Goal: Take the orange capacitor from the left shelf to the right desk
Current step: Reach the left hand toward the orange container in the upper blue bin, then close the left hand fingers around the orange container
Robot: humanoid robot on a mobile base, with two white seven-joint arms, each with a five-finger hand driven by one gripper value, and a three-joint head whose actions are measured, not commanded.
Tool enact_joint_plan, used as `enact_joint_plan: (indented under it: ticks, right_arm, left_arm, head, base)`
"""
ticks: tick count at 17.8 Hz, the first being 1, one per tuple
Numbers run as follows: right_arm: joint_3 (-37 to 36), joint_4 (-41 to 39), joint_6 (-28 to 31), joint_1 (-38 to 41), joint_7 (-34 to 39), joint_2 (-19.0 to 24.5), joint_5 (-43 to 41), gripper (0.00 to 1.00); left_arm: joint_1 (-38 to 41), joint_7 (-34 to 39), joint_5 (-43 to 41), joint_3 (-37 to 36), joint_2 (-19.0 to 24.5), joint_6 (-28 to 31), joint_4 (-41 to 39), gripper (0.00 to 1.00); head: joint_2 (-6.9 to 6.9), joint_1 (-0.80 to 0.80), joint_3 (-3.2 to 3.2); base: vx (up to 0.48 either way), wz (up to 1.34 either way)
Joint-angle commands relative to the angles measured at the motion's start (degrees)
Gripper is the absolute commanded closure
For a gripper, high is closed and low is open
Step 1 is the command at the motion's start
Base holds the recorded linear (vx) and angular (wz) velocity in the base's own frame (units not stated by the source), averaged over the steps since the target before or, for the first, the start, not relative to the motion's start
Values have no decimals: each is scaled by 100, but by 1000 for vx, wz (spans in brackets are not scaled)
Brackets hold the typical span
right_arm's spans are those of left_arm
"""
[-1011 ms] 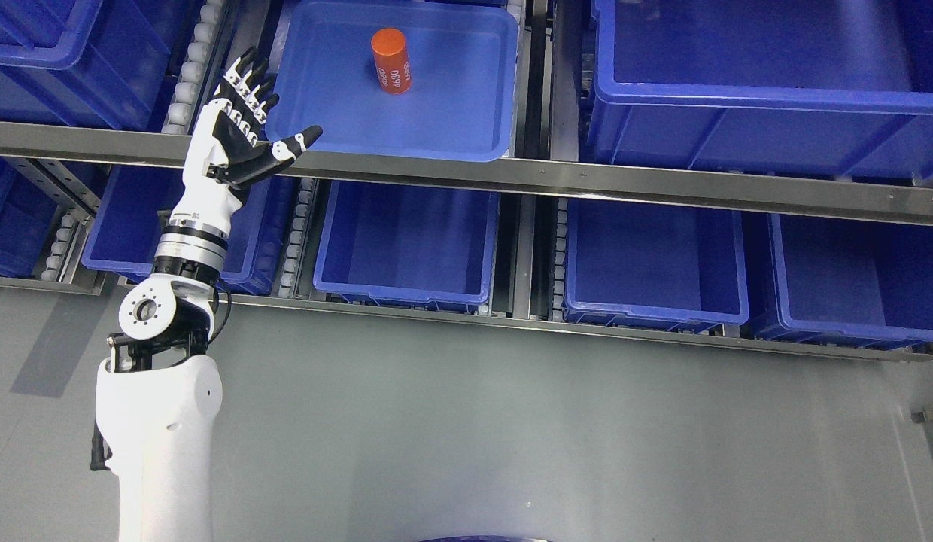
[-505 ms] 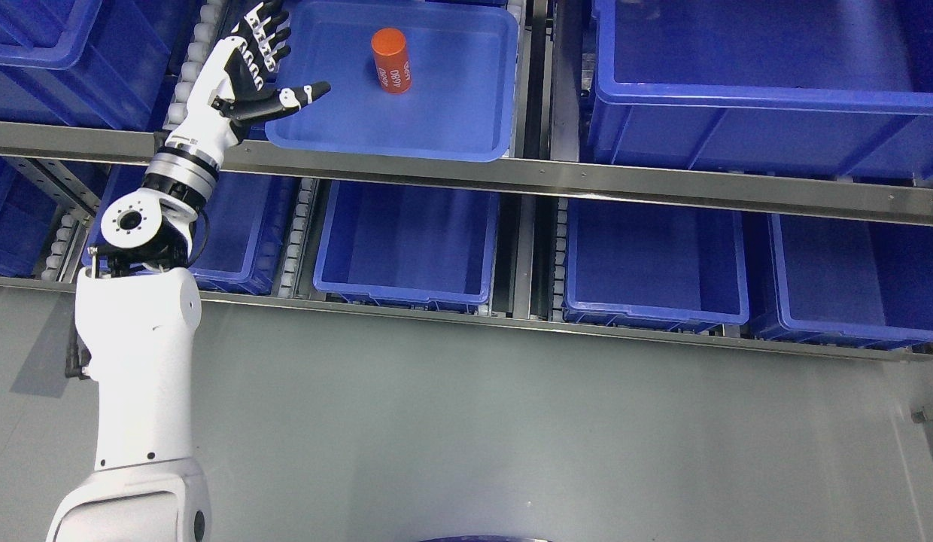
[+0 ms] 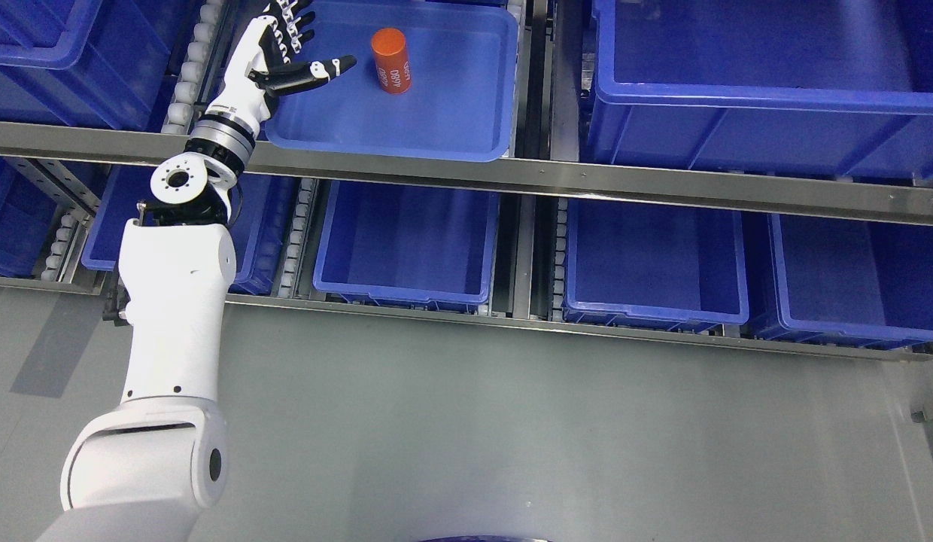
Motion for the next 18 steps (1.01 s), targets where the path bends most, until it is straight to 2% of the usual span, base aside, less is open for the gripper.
enact_joint_plan:
  ticks: [1,8,18]
  right_arm:
    - [-70,-100,-3,114,-5,-100,26,0]
    - [-70,-100,-3,114,-5,-100,26,0]
    - [-70,-100,-3,114,-5,-100,26,0]
  left_arm:
    - [-204,94,171,-856,-95,3,1505,0]
    - [-845,67,145,-1288,-95,3,2313,1]
    - [-1039,120,66,-1297,-95,3,2578,5]
  head:
    - [0,0,0]
    - [0,0,0]
    - [0,0,0]
  base:
    - [0,0]
    - [0,0]
    - [0,0]
